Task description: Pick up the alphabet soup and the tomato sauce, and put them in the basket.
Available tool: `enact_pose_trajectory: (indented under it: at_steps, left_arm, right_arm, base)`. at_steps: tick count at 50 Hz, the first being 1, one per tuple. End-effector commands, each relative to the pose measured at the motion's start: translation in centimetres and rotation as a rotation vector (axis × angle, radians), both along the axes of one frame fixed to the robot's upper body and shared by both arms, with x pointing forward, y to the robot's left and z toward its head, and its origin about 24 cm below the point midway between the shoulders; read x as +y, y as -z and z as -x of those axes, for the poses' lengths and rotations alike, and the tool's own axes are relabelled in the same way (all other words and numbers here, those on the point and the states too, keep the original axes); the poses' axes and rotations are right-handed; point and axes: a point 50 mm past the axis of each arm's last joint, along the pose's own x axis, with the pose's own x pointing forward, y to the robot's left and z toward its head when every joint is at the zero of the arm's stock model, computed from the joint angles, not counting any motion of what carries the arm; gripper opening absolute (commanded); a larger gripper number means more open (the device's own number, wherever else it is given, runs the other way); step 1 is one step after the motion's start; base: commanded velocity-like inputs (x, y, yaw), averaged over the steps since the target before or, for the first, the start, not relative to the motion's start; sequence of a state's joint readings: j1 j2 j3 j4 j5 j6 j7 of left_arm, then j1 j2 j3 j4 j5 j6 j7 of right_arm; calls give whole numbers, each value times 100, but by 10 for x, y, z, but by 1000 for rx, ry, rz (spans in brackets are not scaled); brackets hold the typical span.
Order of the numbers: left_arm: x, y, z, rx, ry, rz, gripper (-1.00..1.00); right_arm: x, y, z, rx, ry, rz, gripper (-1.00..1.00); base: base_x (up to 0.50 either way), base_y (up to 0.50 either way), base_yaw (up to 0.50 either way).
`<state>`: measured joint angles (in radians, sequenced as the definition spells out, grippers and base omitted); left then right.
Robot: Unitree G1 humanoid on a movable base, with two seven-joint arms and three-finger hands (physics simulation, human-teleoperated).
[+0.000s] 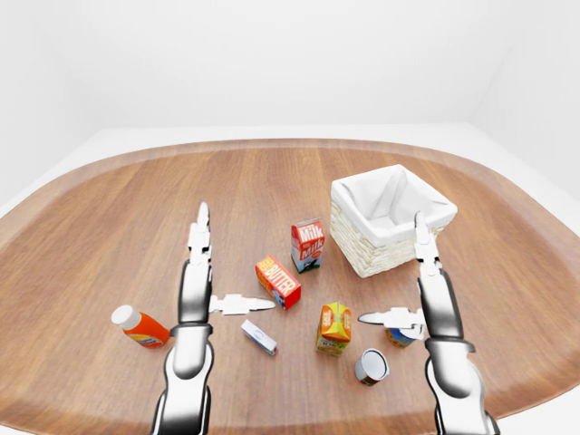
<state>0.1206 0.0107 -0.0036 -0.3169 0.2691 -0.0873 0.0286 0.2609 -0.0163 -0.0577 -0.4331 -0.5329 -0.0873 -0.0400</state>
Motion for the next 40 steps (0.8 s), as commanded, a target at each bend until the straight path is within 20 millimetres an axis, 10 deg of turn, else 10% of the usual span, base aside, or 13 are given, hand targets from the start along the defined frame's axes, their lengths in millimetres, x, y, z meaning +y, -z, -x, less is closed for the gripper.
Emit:
enact_pose_trajectory:
  at_steps: [1, 40]
  left_arm:
    - [0, -1, 0, -5, 2, -9, 100]
    - [0, -3, 0, -14, -1, -8, 100]
  right_arm:
    - [-7, -10, 9, -24, 88, 195, 100]
    - [-24, 15, 9, 136, 177, 557, 100]
  base:
    - [0, 0, 0]
    - [0, 0, 0]
